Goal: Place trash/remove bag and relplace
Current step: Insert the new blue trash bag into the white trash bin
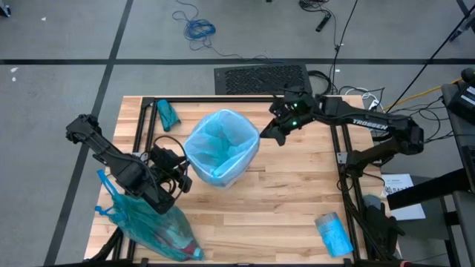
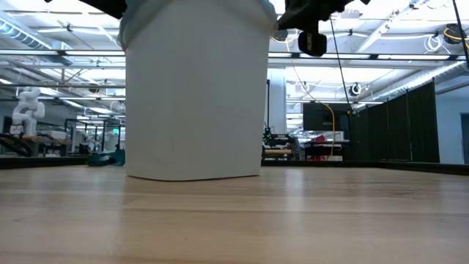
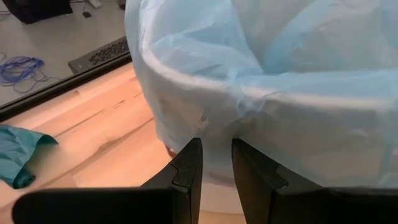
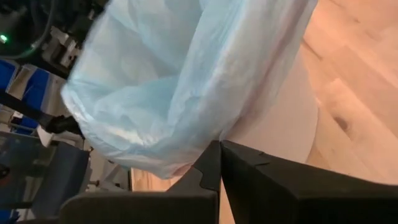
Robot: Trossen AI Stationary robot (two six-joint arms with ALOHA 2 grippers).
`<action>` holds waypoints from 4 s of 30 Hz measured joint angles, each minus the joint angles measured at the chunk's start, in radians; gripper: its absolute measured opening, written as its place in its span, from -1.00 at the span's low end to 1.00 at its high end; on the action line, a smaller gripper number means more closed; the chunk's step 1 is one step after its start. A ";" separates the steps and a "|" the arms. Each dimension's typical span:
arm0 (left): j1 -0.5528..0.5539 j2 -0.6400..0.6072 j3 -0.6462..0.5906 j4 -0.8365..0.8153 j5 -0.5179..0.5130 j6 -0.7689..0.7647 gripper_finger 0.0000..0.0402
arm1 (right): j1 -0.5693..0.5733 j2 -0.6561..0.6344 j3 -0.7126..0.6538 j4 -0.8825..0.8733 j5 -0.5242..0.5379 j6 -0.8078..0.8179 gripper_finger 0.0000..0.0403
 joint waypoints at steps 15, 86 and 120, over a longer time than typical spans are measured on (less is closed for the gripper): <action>0.006 0.015 -0.032 0.002 0.021 -0.032 -0.58 | 0.026 0.011 -0.281 0.398 -0.007 0.174 -1.00; -0.074 0.061 -0.013 0.152 0.116 -0.005 -0.58 | 0.134 -0.147 -0.286 0.128 0.364 0.135 -0.21; 0.103 -0.116 -0.129 -0.246 0.023 -0.250 -0.99 | 0.417 0.009 -0.285 0.588 0.522 0.260 -1.00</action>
